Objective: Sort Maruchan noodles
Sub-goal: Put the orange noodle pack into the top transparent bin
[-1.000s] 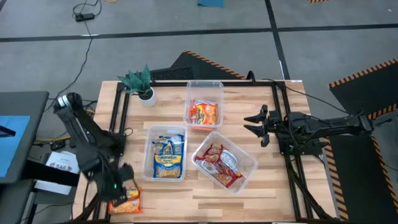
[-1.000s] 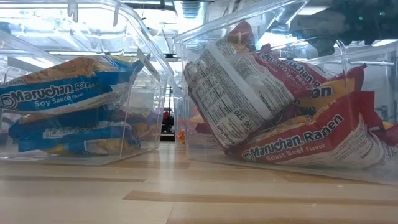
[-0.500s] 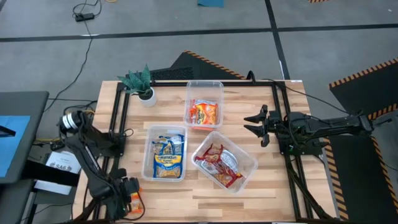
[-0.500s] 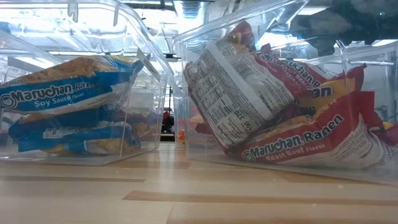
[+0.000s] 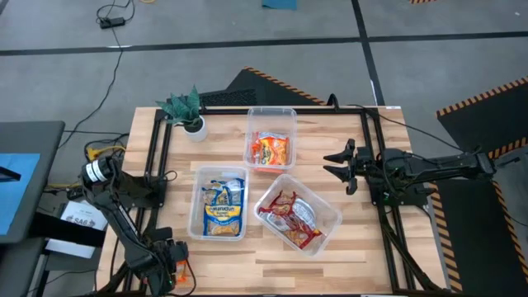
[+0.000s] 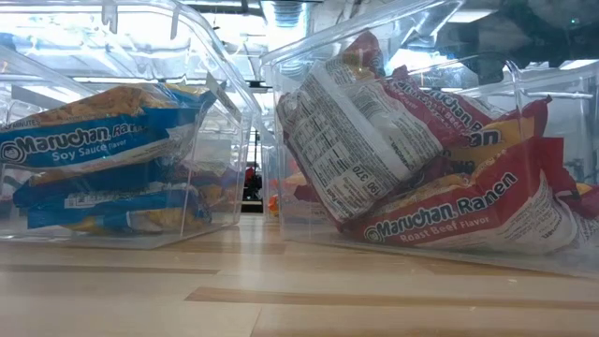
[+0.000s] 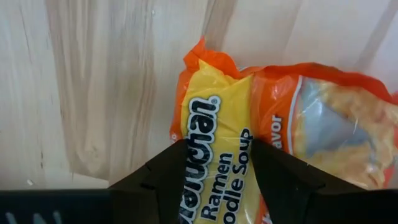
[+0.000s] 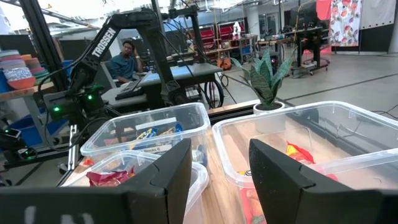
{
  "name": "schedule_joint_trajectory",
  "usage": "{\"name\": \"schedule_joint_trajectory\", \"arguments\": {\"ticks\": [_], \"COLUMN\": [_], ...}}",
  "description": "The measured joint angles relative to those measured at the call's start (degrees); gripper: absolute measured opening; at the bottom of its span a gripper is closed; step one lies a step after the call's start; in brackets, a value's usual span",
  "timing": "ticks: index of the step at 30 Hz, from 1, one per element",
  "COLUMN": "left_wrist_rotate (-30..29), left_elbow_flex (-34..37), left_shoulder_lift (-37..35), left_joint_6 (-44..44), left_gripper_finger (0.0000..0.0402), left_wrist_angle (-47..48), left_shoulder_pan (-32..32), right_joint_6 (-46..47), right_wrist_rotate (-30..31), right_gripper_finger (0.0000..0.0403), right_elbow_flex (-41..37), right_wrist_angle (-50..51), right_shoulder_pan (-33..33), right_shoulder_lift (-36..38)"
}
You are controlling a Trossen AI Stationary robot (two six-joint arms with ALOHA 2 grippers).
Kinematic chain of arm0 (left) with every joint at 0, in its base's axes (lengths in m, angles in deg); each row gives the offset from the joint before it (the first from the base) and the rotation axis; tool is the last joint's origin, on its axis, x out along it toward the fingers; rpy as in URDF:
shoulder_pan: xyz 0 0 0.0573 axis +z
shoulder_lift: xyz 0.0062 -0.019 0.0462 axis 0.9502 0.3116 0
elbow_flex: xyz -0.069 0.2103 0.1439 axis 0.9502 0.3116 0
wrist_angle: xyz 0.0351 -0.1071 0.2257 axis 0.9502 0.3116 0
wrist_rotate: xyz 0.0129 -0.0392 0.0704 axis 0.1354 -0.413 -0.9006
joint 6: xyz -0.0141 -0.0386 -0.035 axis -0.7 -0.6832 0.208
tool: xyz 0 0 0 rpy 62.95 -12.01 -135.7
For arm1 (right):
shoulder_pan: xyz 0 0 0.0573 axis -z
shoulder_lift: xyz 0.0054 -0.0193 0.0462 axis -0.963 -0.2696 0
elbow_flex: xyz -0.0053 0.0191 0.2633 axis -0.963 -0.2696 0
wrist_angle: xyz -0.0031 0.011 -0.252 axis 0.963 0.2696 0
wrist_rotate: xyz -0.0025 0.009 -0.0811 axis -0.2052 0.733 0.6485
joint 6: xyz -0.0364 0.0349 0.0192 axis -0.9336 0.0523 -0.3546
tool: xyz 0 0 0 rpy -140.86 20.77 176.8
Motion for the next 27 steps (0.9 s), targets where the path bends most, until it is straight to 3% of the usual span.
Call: {"name": "schedule_joint_trajectory", "arguments": {"ticks": [4,10,14,27], "left_wrist_rotate": [-0.07,2.16,3.75,-1.56], "left_elbow_flex": [-0.08,-0.02,0.38,0.3], "left_shoulder_lift": [1.58,2.12,-1.5,-27.19], "left_joint_6": [-0.08,2.05,3.37,-2.91], "left_gripper_finger": [0.014,0.0016,0.0003,0.0], "left_wrist_angle": [1.24,3.04,3.27,-4.74], "left_shoulder_pan": [0.04,0.95,2.34,4.26], "right_joint_6": [0.0,0.0,0.0,-0.02], "right_wrist_rotate": [0.0,0.0,0.0,0.02], "right_gripper_finger": [0.0182,0.0182,0.0182,0.0182], "right_elbow_flex": [0.0,0.0,0.0,0.0], "right_wrist_angle": [0.0,0.0,0.0,0.0], "right_shoulder_pan": [0.01,0.0,0.02,0.02], "right_shoulder_lift": [0.01,0.0,0.0,0.0]}}
